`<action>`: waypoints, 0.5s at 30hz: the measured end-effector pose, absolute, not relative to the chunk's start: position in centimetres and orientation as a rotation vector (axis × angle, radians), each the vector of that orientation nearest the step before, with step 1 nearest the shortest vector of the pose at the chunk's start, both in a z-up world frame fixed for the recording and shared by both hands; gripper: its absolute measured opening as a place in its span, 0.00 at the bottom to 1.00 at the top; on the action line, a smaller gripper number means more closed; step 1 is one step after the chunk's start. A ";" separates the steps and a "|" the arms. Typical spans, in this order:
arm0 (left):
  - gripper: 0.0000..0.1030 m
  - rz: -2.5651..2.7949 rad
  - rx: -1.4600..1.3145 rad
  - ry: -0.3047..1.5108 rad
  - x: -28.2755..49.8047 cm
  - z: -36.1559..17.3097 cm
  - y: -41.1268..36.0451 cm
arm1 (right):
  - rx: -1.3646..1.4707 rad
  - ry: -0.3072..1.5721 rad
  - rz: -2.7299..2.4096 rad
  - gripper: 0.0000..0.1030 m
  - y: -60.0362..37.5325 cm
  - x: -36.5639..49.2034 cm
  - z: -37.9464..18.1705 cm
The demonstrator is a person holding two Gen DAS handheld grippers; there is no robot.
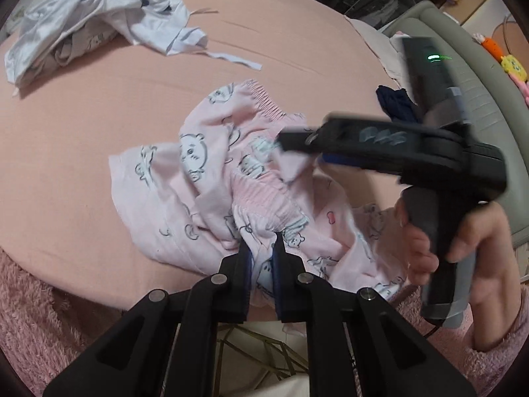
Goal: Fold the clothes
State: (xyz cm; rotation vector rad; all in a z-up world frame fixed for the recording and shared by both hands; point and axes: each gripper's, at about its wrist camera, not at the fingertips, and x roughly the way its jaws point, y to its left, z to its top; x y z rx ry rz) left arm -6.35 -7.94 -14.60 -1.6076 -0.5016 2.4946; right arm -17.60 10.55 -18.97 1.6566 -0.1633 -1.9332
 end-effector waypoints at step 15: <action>0.09 2.628 -0.806 -0.272 -15.7 7.0 -6.6 | 1.019 -0.256 -2.354 0.12 18.7 -19.5 3.7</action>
